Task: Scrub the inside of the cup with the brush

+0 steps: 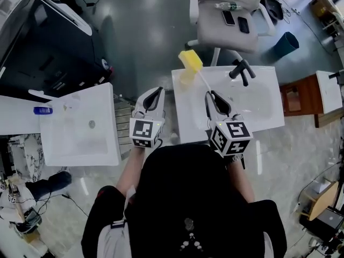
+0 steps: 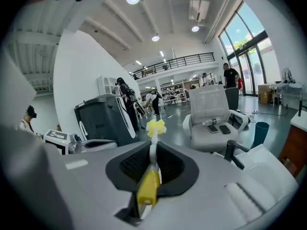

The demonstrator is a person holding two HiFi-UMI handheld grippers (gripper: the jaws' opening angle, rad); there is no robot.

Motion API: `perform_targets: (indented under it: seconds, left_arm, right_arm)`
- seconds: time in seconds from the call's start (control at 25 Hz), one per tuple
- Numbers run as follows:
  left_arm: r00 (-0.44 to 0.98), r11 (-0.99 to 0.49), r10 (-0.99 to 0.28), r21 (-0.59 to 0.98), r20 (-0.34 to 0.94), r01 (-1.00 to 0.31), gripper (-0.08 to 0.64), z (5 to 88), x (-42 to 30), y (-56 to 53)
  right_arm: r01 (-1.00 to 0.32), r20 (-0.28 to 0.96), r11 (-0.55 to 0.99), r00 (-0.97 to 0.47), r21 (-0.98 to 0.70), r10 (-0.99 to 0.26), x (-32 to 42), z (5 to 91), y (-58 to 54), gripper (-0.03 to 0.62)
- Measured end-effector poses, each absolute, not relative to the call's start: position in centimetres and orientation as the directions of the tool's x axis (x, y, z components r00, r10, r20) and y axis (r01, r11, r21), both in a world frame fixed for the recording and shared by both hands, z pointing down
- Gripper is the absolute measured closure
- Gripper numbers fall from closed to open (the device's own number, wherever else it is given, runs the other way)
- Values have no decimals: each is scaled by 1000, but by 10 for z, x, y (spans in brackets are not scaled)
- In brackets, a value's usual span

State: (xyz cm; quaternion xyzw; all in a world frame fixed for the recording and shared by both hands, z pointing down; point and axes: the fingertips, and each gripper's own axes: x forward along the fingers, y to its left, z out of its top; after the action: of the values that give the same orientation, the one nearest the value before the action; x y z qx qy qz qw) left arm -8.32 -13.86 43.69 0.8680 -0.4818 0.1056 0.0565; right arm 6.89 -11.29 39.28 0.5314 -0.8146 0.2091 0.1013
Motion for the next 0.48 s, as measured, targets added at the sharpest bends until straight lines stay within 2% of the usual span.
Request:
perform_targets:
  seconds: [0.48]
  left_arm:
    - [542, -545, -836, -27, 84, -838, 558, 329, -58, -155]
  right_arm:
    - [-913, 209, 398, -408, -89, -889, 67, 304, -128, 551]
